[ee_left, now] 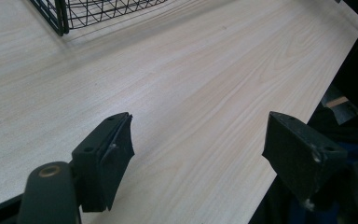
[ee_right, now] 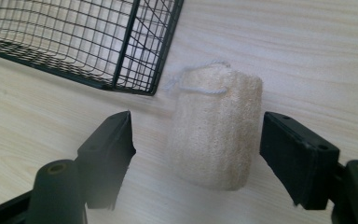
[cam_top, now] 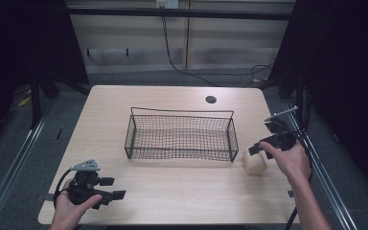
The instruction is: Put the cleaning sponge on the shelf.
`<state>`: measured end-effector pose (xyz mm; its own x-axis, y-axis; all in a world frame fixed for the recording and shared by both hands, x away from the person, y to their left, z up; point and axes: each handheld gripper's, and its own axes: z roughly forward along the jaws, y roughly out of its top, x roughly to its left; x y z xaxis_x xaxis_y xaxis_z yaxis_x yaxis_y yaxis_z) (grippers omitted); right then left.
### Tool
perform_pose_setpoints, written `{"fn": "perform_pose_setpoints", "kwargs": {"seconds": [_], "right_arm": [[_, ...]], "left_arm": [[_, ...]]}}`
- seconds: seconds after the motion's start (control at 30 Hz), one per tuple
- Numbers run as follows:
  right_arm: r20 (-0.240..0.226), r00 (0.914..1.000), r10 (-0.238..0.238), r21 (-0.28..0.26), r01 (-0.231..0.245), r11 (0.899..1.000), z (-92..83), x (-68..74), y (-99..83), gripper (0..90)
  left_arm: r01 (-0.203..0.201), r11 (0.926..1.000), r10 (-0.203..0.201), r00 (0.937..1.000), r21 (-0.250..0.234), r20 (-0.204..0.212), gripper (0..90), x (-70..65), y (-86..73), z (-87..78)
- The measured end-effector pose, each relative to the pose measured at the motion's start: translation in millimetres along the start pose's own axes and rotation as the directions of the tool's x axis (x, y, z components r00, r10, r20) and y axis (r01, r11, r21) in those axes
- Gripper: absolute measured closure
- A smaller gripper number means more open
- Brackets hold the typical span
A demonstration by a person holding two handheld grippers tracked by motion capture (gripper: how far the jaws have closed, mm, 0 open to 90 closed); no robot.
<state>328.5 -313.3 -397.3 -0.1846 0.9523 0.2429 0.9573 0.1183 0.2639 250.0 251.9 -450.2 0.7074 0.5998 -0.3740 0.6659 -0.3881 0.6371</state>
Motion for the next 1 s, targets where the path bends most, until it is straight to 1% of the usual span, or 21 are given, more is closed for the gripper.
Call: {"fn": "perform_pose_setpoints", "kwargs": {"seconds": [0.07,0.1,0.13,0.2,0.23,0.3,0.4,0.43,0.47,0.53,0.57,0.73,0.8,0.93,0.97,1.0], "right_arm": [[0.001,1.0000,-0.006,0.009,0.006,1.000,1.5,-0.4,0.8,25.8],[0.006,1.0000,0.001,0.021,-0.001,1.000,2.8,-0.1,1.7,25.8],[0.018,0.9998,-0.003,0.035,0.002,0.999,6.5,0.0,3.4,26.1],[0.026,0.9997,0.001,0.038,-0.002,0.999,8.3,0.0,4.1,26.2],[0.040,0.9992,0.002,0.044,-0.004,0.999,10.1,-0.1,4.9,26.2],[0.057,0.9984,0.004,0.066,-0.008,0.998,16.0,-1.3,6.7,26.2],[0.069,0.9976,0.008,0.077,-0.013,0.997,19.2,-2.0,7.4,26.2],[0.075,0.9971,0.010,0.098,-0.017,0.995,22.7,-1.3,8.1,26.1],[0.086,0.9962,0.008,0.103,-0.017,0.995,23.8,-1.0,8.4,25.9],[0.077,0.9970,0.008,0.112,-0.017,0.994,26.6,-0.7,9.0,25.8],[0.085,0.9964,0.007,0.118,-0.017,0.993,27.8,-0.2,9.4,25.8],[0.084,0.9965,0.006,0.128,-0.017,0.992,31.0,0.3,10.5,25.4],[0.094,0.9956,0.006,0.150,-0.020,0.988,33.3,-0.4,10.7,24.8],[0.092,0.9957,0.013,0.157,-0.027,0.987,36.5,-1.8,10.7,24.5],[0.092,0.9957,0.014,0.177,-0.030,0.984,39.0,-1.3,11.0,24.3],[0.092,0.9957,0.014,0.177,-0.030,0.984,39.0,-1.3,11.0,24.3]], "left_arm": [[0.000,1.0000,0.000,1.0000,0.001,0.002,23.5,0.1,0.0,0.0],[0.000,1.0000,0.000,1.0000,0.000,0.001,23.5,0.0,0.0,0.0],[0.000,1.0000,0.000,1.0000,0.000,0.003,23.5,-0.1,0.0,-0.3],[-0.002,1.0000,0.002,1.0000,0.000,0.003,23.5,0.1,0.0,-0.4],[-0.005,1.0000,0.005,1.0000,0.001,0.004,23.5,0.4,0.0,-0.6],[-0.005,1.0000,0.005,1.0000,0.000,0.003,23.5,0.3,0.0,-0.6],[-0.002,1.0000,0.002,1.0000,-0.001,0.004,23.5,0.2,0.0,-0.5],[0.000,1.0000,0.000,1.0000,-0.001,0.005,23.5,0.1,0.0,-0.5],[-0.002,1.0000,0.002,1.0000,-0.001,0.004,23.5,0.2,0.1,-0.6],[-0.006,1.0000,0.006,1.0000,0.001,0.003,23.5,0.2,0.0,-0.7],[-0.006,1.0000,0.006,1.0000,0.000,0.003,23.5,0.2,0.0,-0.7],[-0.006,1.0000,0.006,1.0000,0.002,0.004,23.5,0.4,0.1,-0.7],[-0.006,1.0000,0.006,1.0000,0.003,0.005,23.5,0.4,0.2,-0.8],[-0.006,1.0000,0.006,1.0000,0.004,0.007,23.5,0.0,0.1,-0.5],[-0.005,1.0000,0.005,1.0000,0.004,0.005,23.5,-0.2,0.2,-0.2],[-0.006,1.0000,0.006,1.0000,0.005,0.005,23.5,-0.2,0.2,-0.2]]}}
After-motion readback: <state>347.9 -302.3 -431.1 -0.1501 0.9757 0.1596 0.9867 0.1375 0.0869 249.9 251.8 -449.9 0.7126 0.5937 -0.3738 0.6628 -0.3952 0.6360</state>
